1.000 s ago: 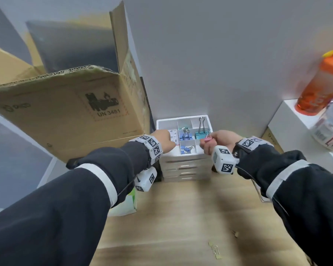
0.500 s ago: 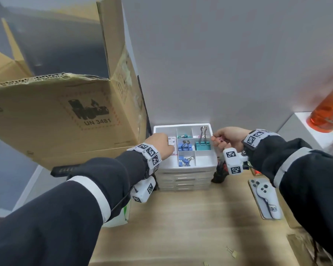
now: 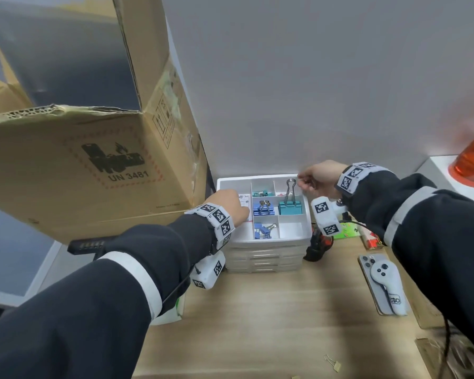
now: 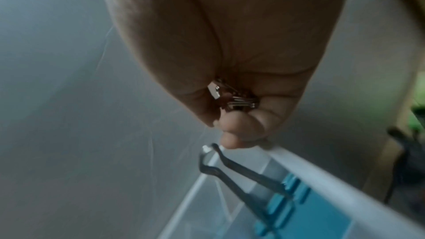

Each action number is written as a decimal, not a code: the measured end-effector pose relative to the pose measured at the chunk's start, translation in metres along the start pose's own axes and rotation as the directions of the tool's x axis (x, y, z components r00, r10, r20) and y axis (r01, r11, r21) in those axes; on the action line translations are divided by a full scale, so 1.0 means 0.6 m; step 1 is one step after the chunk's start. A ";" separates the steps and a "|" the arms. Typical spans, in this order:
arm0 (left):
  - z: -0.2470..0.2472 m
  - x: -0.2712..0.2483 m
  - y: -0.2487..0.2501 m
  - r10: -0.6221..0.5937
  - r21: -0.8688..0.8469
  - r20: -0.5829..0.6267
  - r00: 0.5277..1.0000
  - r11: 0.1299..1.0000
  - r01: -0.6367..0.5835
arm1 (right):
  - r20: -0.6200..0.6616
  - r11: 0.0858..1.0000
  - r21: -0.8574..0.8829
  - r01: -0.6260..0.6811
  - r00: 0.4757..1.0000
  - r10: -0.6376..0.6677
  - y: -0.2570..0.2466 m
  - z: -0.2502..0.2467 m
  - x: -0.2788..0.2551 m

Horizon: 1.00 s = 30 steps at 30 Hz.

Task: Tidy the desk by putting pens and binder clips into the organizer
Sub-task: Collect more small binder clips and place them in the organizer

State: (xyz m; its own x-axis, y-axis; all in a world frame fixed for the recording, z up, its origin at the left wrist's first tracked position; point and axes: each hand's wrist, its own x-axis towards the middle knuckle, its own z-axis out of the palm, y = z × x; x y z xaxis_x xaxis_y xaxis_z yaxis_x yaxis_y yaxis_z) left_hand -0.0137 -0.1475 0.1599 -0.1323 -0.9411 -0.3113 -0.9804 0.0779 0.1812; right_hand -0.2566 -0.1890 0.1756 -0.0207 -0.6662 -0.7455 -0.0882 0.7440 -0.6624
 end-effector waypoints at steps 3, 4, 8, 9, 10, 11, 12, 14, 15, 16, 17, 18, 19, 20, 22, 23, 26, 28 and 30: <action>0.001 0.001 0.000 -0.006 0.003 0.013 1.000 1.000 0.006 | -0.103 0.936 -0.319 0.145 0.977 -0.186 -0.007 0.014 0.007; 0.003 0.001 -0.001 -0.011 0.005 0.014 1.000 1.000 0.011 | -0.126 0.911 -0.373 0.174 0.964 -0.236 -0.009 0.019 0.009; 0.007 0.003 -0.001 -0.021 0.012 0.017 1.000 1.000 0.021 | -0.179 0.820 -0.537 0.195 0.924 -0.337 -0.017 0.038 0.011; 0.007 0.004 0.000 -0.022 0.007 0.017 1.000 1.000 0.022 | -0.180 0.811 -0.554 0.191 0.923 -0.340 -0.019 0.041 0.010; 0.007 0.004 0.000 -0.022 0.001 0.016 1.000 1.000 0.022 | -0.184 0.809 -0.557 0.185 0.923 -0.338 -0.021 0.044 0.010; 0.007 0.005 0.000 -0.021 -0.004 0.014 1.000 1.000 0.021 | -0.193 0.814 -0.552 0.181 0.922 -0.337 -0.024 0.046 0.011; 0.007 0.005 -0.001 -0.021 -0.008 0.011 1.000 1.000 0.021 | -0.202 0.820 -0.545 0.177 0.921 -0.333 -0.026 0.048 0.011; 0.007 0.006 -0.002 -0.024 -0.016 0.007 1.000 1.000 0.024 | -0.208 0.821 -0.548 0.161 0.924 -0.320 -0.030 0.053 0.010; 0.008 0.007 -0.003 -0.026 -0.020 0.005 1.000 0.999 0.026 | -0.205 0.822 -0.548 0.155 0.928 -0.312 -0.032 0.056 0.008; 0.008 0.007 -0.004 -0.027 -0.022 0.003 1.000 0.999 0.027 | -0.198 0.828 -0.539 0.153 0.933 -0.302 -0.034 0.059 0.005; 0.008 0.006 -0.004 -0.028 -0.024 0.002 1.000 0.999 0.028 | -0.193 0.836 -0.527 0.153 0.936 -0.293 -0.035 0.062 0.001; 0.008 0.006 -0.004 -0.028 -0.026 0.001 1.000 0.999 0.028 | -0.193 0.839 -0.522 0.155 0.936 -0.294 -0.036 0.064 0.000; 0.008 0.006 -0.005 -0.028 -0.029 0.001 1.000 0.999 0.028 | -0.193 0.833 -0.531 0.157 0.934 -0.299 -0.036 0.065 0.000; 0.008 0.006 -0.005 -0.028 -0.031 0.001 1.000 0.999 0.028 | -0.192 0.822 -0.547 0.161 0.931 -0.310 -0.035 0.066 0.001; 0.008 0.005 -0.005 -0.026 -0.033 0.000 1.000 0.999 0.026 | -0.193 0.805 -0.571 0.161 0.927 -0.322 -0.032 0.064 0.005; 0.009 0.005 -0.006 -0.025 -0.033 0.001 1.000 0.999 0.025 | -0.194 0.807 -0.568 0.162 0.927 -0.322 -0.031 0.064 0.006; 0.010 0.004 -0.007 -0.026 -0.039 0.002 1.000 0.999 0.026 | -0.203 0.820 -0.547 0.166 0.925 -0.322 -0.029 0.065 -0.001; 0.010 0.004 -0.007 -0.023 -0.042 0.002 1.000 0.999 0.023 | -0.206 0.824 -0.541 0.167 0.924 -0.323 -0.028 0.067 -0.007; 0.010 0.003 -0.007 -0.022 -0.044 0.002 1.000 0.999 0.022 | -0.209 0.822 -0.545 0.167 0.922 -0.326 -0.026 0.070 -0.016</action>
State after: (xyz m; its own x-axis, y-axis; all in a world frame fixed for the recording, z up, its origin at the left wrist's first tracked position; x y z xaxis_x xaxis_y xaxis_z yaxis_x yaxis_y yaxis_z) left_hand -0.0104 -0.1473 0.1529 -0.1109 -0.9418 -0.3172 -0.9756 0.0423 0.2155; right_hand -0.2134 -0.1924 0.1899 -0.1981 -0.8676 -0.4561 -0.6187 0.4716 -0.6283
